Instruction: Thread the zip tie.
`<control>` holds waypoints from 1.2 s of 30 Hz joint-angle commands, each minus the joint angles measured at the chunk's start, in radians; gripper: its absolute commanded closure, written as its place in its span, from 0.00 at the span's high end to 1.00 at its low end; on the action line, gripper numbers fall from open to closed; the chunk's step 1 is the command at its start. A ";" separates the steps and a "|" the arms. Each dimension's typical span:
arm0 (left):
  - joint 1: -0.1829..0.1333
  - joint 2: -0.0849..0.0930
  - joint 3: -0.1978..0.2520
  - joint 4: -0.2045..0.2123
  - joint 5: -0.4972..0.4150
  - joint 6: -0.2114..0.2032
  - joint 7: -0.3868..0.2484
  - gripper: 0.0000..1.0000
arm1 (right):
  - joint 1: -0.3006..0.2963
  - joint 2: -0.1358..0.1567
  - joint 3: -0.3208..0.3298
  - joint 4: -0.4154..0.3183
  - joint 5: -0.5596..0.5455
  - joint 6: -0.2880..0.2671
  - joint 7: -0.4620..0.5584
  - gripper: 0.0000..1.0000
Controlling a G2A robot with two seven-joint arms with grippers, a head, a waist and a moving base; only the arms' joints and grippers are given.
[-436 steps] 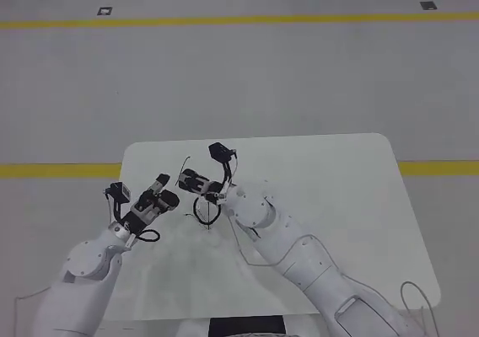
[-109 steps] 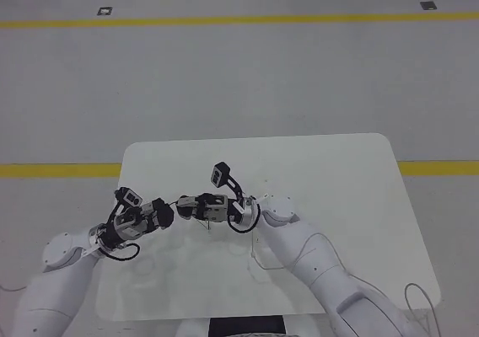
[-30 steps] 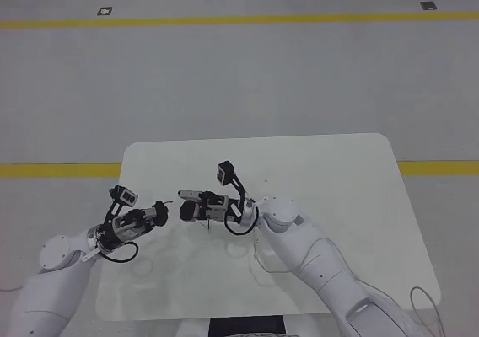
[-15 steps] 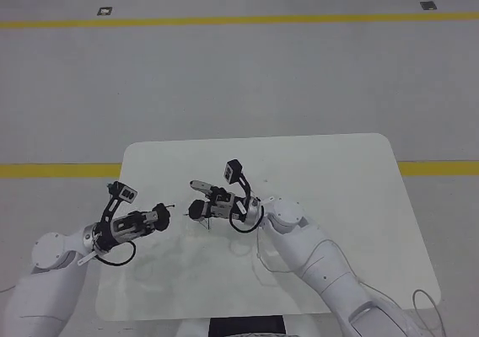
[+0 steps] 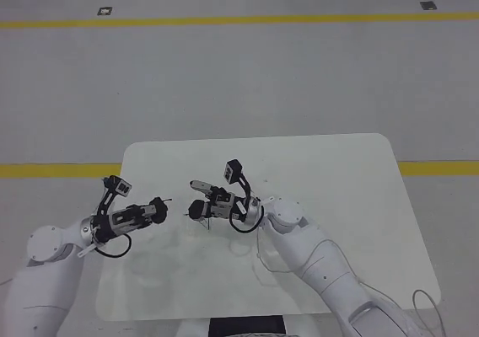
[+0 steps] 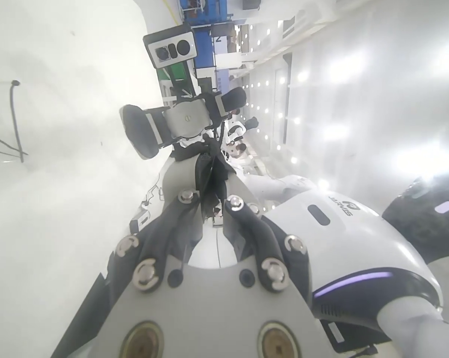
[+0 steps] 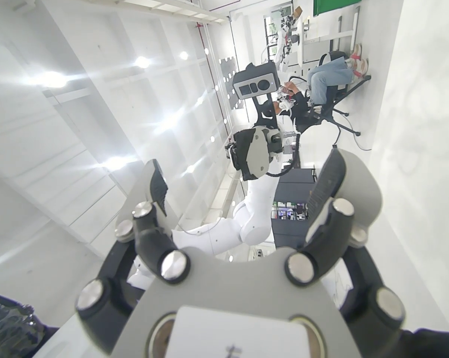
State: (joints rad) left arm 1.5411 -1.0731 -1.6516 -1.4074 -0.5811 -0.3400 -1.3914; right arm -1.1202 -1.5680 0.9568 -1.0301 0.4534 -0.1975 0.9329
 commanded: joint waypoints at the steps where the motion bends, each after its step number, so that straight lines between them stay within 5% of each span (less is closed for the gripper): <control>1: 0.005 -0.012 -0.004 -0.010 0.010 0.000 0.001 0.00 | 0.000 0.000 0.000 0.000 0.000 0.000 0.000 1.00; 7: 0.013 -0.031 0.004 -0.014 -0.013 0.000 0.001 0.00 | 0.000 0.000 0.000 0.000 0.000 0.000 0.000 1.00; 20: 0.015 -0.027 0.009 -0.015 -0.022 0.000 0.011 0.00 | 0.000 0.000 0.000 0.000 0.000 0.000 0.000 1.00; 24: 0.006 -0.026 0.005 -0.041 0.091 0.000 0.075 0.00 | 0.000 0.000 0.000 0.000 0.000 0.000 0.000 1.00; 36: 0.005 -0.056 -0.039 -0.032 0.103 0.000 0.001 0.00 | -0.018 0.006 -0.019 -0.039 -0.069 -0.023 -0.055 1.00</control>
State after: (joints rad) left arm 1.5463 -1.1268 -1.6943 -1.4440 -0.4697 -0.3400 -1.3910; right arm -1.1377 -1.5624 0.9415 -1.0665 0.3927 -0.2123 0.8830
